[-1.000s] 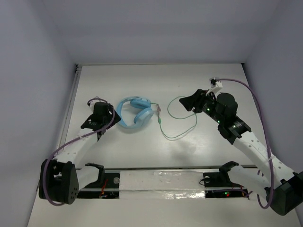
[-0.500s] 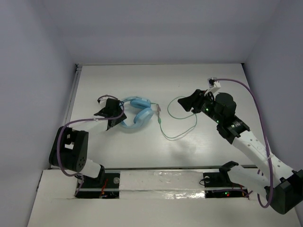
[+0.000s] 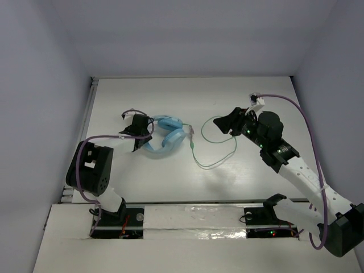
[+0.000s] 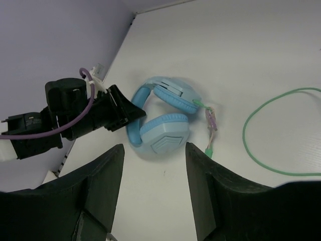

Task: Wrap the headphones

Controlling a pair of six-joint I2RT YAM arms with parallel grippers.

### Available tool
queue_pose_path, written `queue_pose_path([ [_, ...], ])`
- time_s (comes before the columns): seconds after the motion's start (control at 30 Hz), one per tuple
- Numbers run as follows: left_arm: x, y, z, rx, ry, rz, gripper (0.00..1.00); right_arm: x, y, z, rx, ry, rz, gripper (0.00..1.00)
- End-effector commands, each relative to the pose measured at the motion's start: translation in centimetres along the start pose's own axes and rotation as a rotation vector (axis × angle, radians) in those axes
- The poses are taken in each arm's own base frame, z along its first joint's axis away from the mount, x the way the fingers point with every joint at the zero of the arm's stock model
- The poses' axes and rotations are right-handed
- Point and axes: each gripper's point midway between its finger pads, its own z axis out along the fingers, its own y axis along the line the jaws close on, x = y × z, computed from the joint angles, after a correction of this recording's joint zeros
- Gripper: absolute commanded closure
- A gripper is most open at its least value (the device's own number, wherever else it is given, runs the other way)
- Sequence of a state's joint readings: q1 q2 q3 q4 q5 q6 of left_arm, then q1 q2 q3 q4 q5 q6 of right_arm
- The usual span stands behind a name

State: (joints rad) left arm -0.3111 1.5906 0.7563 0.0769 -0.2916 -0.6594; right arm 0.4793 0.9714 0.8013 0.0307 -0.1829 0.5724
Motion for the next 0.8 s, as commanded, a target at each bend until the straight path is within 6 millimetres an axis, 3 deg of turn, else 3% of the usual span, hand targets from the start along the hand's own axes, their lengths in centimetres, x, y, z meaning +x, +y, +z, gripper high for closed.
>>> queue_pose_path([
  [0.0, 1.7, 0.3, 0.4, -0.020, 0.051, 0.034, 0.71, -0.7, 0.7, -0.1, -0.032, -0.043, -0.006, 0.42],
  [0.1, 1.9, 0.2, -0.1, -0.003, 0.066, 0.038, 1.00, -0.9, 0.8, -0.2, -0.032, -0.049, -0.005, 0.42],
  [0.17, 0.7, -0.9, -1.3, 0.048, 0.049, 0.049, 1.00, -0.8, 0.7, -0.2, -0.027, -0.047, -0.008, 0.43],
  [0.2, 0.4, -1.5, -2.0, 0.080, 0.058, 0.056, 1.00, -0.9, 0.6, -0.2, -0.024, -0.051, -0.008, 0.50],
  [0.23, -1.4, -2.8, -3.7, 0.134, 0.026, 0.050, 1.00, -0.8, 0.5, -0.2, -0.022, -0.047, -0.012, 0.55],
  [0.27, -2.3, -3.5, -4.7, 0.166, 0.013, 0.052, 1.00, -0.6, 0.4, -0.1, -0.017, -0.043, -0.012, 0.64],
  [0.3, -2.8, -4.0, -6.1, 0.199, 0.021, 0.081, 1.00, -0.5, 0.3, 0.0, -0.019, -0.038, -0.016, 0.86],
  [0.33, -5.7, -5.7, -8.6, 0.265, -0.040, 0.079, 1.00, -0.3, 0.3, 0.2, -0.021, -0.031, -0.028, 0.95],
  [0.4, -7.2, -6.2, -11.2, 0.297, -0.044, 0.140, 1.00, 0.0, 0.5, 0.6, -0.045, -0.017, -0.041, 1.00],
  [0.43, -10.0, -7.8, -13.8, 0.352, -0.094, 0.147, 1.00, 0.8, 0.3, 1.2, -0.055, 0.015, -0.045, 1.00],
  [0.47, -10.9, -8.2, -15.0, 0.367, -0.106, 0.165, 1.00, 1.4, 0.5, 1.4, -0.084, 0.040, -0.068, 1.00],
  [0.5, -11.3, -8.3, -16.3, 0.381, -0.097, 0.199, 1.00, 2.1, 1.5, 1.6, -0.144, 0.071, -0.080, 0.96],
  [0.53, -13.6, -9.5, -18.7, 0.429, -0.151, 0.197, 1.00, 3.1, 1.7, 2.2, -0.163, 0.103, -0.085, 0.90],
  [0.57, -14.2, -9.8, -19.9, 0.455, -0.158, 0.211, 1.00, 3.7, 2.6, 2.3, -0.203, 0.126, -0.110, 0.67],
  [0.63, -16.4, -11.4, -23.0, 0.534, -0.212, 0.208, 1.00, 4.3, 2.9, 2.6, -0.225, 0.152, -0.132, 0.49],
  [0.7, -17.3, -12.2, -24.6, 0.606, -0.220, 0.213, 1.00, 4.4, 3.1, 2.7, -0.247, 0.159, -0.167, 0.30],
  [0.77, -18.7, -12.6, -25.7, 0.653, -0.238, 0.207, 1.00, 3.9, 2.6, 2.7, -0.219, 0.128, -0.193, 0.20],
])
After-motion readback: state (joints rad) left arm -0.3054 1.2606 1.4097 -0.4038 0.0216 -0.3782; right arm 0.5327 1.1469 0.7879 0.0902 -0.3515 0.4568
